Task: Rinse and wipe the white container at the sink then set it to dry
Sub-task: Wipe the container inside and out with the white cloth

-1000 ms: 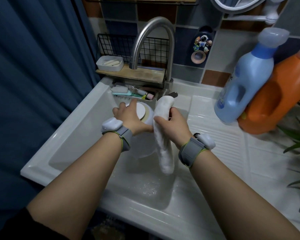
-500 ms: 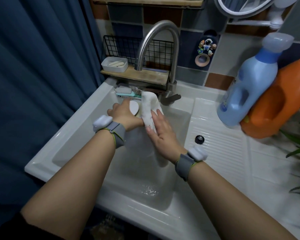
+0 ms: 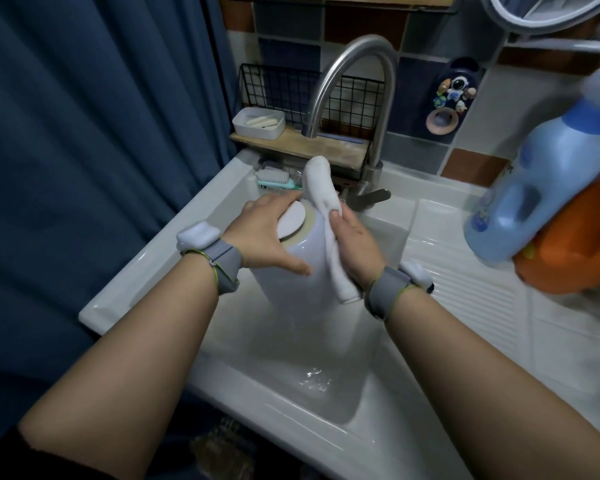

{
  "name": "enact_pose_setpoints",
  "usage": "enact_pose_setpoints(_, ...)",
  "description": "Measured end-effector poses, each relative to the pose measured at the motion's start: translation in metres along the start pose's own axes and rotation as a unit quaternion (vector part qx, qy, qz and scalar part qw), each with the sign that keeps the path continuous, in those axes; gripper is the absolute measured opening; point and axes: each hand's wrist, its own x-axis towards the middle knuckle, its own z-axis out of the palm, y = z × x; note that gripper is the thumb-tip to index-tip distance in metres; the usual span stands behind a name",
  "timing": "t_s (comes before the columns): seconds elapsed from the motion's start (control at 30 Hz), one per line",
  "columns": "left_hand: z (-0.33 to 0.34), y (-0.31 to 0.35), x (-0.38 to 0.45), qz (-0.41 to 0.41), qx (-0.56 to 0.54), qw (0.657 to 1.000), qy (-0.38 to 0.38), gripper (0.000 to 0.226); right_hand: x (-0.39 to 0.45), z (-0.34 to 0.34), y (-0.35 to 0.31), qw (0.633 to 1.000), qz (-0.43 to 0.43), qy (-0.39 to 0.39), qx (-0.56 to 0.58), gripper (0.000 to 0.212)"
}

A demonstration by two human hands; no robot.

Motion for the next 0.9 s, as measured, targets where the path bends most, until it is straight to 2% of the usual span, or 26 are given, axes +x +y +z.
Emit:
enact_pose_setpoints(0.1,-0.01,-0.002,-0.006,0.064,0.044,0.997,-0.021,0.134,0.016,-0.004,-0.001,0.997,0.065,-0.023,0.043,0.032)
enact_pose_setpoints(0.27,-0.019,0.004,-0.005,0.121,0.088,0.988,-0.049,0.134,0.033,-0.011,-0.007,0.971,0.171,0.01,0.17,0.013)
enact_pose_setpoints(0.43,-0.019,0.0,-0.002,0.119,0.081,0.989,-0.035,0.134,0.037,-0.01,-0.022,0.973,0.183,0.003,0.139,0.027)
enact_pose_setpoints(0.57,-0.008,-0.006,0.0,0.04,0.018,0.999,0.008,0.136,0.033,0.004,-0.032,0.996,0.083,-0.011,0.009,0.033)
enact_pose_setpoints(0.63,-0.003,-0.008,0.001,0.009,-0.019,1.0,0.019,0.138,0.027,0.009,-0.034,0.999,0.037,0.008,-0.028,0.031)
enact_pose_setpoints(0.9,0.014,-0.019,0.009,-0.105,-0.158,0.982,0.015,0.149,0.001,0.018,-0.015,0.999,-0.018,0.044,0.011,0.027)
